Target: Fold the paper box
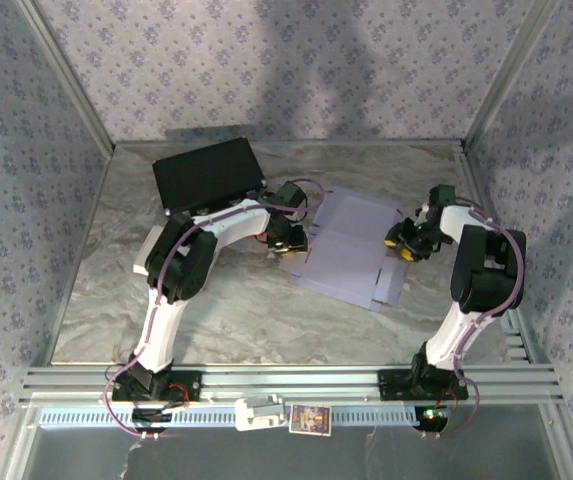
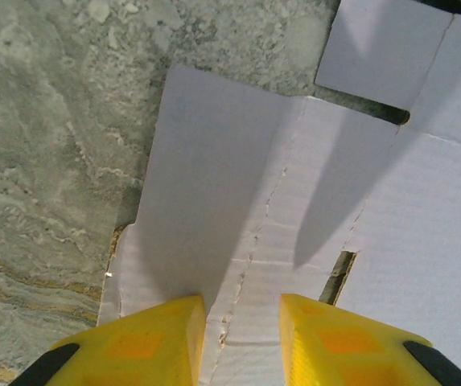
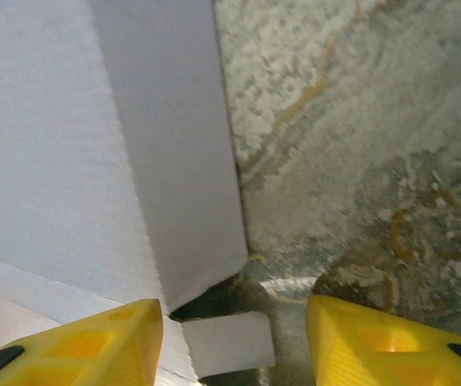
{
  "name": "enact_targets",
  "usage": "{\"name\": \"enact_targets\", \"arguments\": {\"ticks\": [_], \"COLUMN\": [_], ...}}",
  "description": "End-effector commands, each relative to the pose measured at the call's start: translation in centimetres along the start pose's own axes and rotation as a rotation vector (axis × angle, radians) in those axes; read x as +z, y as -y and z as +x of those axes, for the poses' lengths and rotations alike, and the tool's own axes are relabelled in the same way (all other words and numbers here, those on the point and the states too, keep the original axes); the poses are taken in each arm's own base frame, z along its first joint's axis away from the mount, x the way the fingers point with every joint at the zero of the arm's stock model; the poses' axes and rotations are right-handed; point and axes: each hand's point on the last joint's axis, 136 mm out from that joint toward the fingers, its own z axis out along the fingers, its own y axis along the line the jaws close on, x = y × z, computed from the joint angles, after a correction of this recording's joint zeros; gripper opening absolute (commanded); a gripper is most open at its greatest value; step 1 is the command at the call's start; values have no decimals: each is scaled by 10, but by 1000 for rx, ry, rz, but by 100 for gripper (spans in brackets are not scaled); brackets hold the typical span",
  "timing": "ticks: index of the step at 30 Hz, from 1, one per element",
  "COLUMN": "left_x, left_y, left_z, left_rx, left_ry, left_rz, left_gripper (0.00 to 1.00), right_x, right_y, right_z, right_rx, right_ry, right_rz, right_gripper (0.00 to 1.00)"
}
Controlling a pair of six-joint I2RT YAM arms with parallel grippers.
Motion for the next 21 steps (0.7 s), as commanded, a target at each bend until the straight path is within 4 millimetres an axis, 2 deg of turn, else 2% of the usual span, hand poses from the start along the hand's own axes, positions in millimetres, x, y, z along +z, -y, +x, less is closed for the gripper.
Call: {"name": "enact_targets", "arguments": {"ticks": [1,4,8,10,12,14,17,21], "left_x": [1,-13,-62,-84,-93,-93,-78,-61], "left_y": [-11,0,21,21,21,18,10,11], "left_z": [15,5,-10,-4,15,36,65,68], "left_rx": [4,7,-83,-171,-273,-367,-485,-442], "left_ry": [-33,13,105,127,97,56,-9,-8], "left_rz": [-52,-18,61,85,153,207,259,236], "left_gripper": [34,39,47,51,52,53,54,54], "right_x": [-5,-8,-11,-10,-8,-6,-7,-13], "right_y": [10,9,10,10,5,0,-6,-14], "right_z": [22,37,47,50,54,59,68,78], "right_rx": [30,50,86,108,119,126,140,153], "right_ry": [-72,-94,-100,-110,-125,-142,-161,-179], "right_rz": [33,21,-6,-25,-66,-101,-141,-198], "right_gripper": [51,50,50,50,50,50,50,50]}}
